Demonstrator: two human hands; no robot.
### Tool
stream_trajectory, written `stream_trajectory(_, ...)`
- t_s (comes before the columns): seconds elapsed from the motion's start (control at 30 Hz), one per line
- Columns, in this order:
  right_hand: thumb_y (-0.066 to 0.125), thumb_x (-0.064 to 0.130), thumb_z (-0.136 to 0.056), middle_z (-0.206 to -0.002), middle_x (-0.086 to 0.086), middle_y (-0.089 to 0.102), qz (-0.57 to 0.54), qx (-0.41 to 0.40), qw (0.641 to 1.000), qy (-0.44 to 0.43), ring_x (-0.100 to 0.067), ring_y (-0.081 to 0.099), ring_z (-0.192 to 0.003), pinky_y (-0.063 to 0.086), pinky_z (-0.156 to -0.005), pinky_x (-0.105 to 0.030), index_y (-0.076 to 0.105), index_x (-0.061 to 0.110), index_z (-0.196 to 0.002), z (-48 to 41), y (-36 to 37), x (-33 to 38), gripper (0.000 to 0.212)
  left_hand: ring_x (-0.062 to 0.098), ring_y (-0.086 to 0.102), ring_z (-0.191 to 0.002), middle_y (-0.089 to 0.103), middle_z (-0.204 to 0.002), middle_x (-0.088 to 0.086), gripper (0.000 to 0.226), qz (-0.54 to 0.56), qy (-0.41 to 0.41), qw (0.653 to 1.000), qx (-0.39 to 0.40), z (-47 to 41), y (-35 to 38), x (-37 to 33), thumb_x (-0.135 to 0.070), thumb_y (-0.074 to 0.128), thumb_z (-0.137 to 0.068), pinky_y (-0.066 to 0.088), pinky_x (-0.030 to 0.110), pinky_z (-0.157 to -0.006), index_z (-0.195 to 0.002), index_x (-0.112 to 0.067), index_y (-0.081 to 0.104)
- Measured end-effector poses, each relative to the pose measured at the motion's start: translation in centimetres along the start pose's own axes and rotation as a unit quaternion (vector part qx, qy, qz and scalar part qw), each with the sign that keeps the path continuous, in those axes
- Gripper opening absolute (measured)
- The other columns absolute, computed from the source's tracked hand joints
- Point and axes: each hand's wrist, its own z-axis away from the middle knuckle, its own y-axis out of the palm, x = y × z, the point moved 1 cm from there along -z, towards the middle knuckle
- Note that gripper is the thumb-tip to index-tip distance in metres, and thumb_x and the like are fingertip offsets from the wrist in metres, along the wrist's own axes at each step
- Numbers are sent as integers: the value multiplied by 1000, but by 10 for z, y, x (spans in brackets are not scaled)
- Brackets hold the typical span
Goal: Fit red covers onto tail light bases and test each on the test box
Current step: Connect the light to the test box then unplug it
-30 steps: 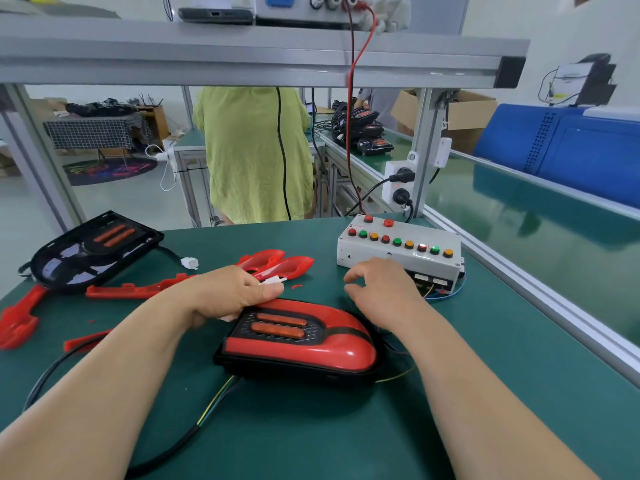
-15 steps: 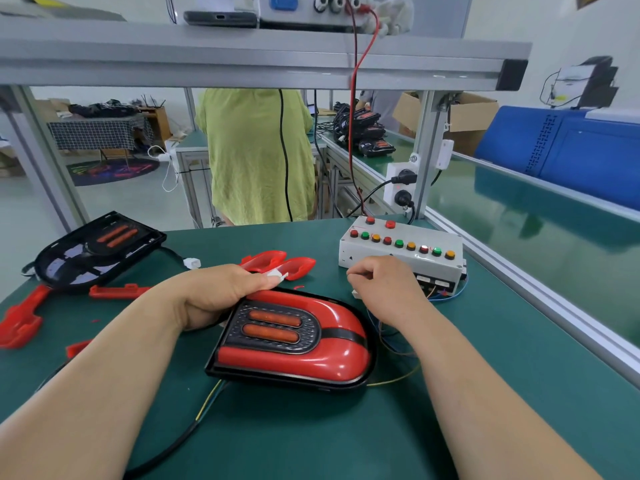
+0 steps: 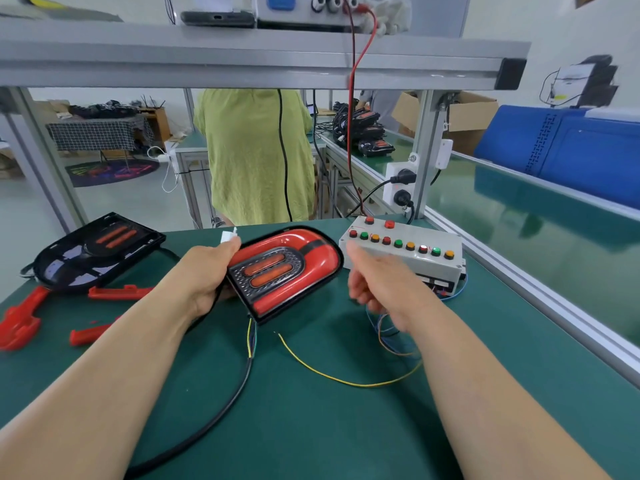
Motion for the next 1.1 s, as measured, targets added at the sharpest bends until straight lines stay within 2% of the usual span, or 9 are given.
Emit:
stream_trajectory(0.07, 53, 73, -82, -67, -4, 72, -21, 87, 995, 44, -9, 63, -53, 46, -46, -19, 66, 11, -77, 3, 11, -2, 64, 13, 63, -45, 64, -52, 2, 30, 25, 8, 1000, -6, 3, 4, -2, -30, 54, -101, 50, 24, -43, -81, -7, 60)
stream_trajectory(0.17, 60, 71, -61, -91, -16, 74, -105, 167, 978, 72, -19, 73, -74, 59, -62, -26, 61, 5, -107, 7, 31, -3, 80, 18, 67, -56, 69, -66, 7, 31, 47, 27, 999, -4, 9, 10, -5, -31, 53, -101, 56, 30, -56, -85, -7, 62)
stream_trajectory(0.27, 62, 66, -63, -115, -14, 71, -199, 195, 957, 74, -22, 71, -95, 57, -89, -34, 56, 9, -129, 8, 50, -6, 87, 20, 70, -66, 72, -81, 11, 34, 63, 48, 997, 21, 17, 21, -7, -33, 52, -102, 57, 29, -60, -95, -3, 66)
stream_trajectory(0.37, 65, 59, -67, -123, -10, 69, -331, 178, 924, 75, -24, 68, -106, 50, -102, -43, 55, 12, -134, 5, 57, -8, 83, 26, 74, -85, 75, -99, 15, 51, 57, 66, 995, 56, 22, 27, -7, -44, 47, -103, 59, 33, -71, -108, 2, 67)
stream_trajectory(0.47, 68, 56, -67, -118, -6, 72, -391, 167, 902, 70, -20, 69, -103, 55, -92, -44, 61, 15, -124, 2, 54, -9, 71, 23, 71, -105, 73, -114, 12, 69, 52, 80, 985, 143, 20, 20, -8, -63, 39, -92, 58, 34, -84, -118, -5, 66)
stream_trajectory(0.57, 69, 55, -67, -110, -3, 74, -418, 159, 891, 77, -17, 71, -98, 57, -79, -43, 64, 18, -114, 0, 50, -11, 60, 10, 66, -114, 70, -125, 0, 65, -20, 73, 967, 244, 16, 6, -5, -68, 38, -83, 43, 40, -102, -125, -25, 65)
stream_trajectory(0.73, 65, 55, -70, -108, -2, 75, -460, 149, 873, 59, -15, 73, -93, 61, -69, -42, 63, 18, -115, -1, 48, -11, 58, 14, 55, -129, 68, -127, -4, 52, -135, 22, 942, 306, 10, -14, 2, -28, 75, -78, 40, 38, -100, -127, -22, 61)
stream_trajectory(1.0, 60, 52, -77, -128, -13, 66, -480, 169, 861, 17, -24, 66, -111, 59, -85, -45, 56, 9, -133, 6, 57, -4, 71, 12, 65, -100, 73, -114, 6, 52, -196, 76, 921, 326, 34, 29, 11, -5, 79, -73, 49, 26, -83, -122, -14, 65)
stream_trajectory(1.1, 63, 52, -76, -121, -11, 70, -494, 166, 853, 8, -22, 69, -105, 59, -85, -44, 61, 10, -125, 5, 58, -4, 64, 17, 68, -80, 74, -87, 4, 36, -245, 122, 925, 264, 35, 36, 13, 14, 74, -75, 54, 24, -69, -105, -5, 69)
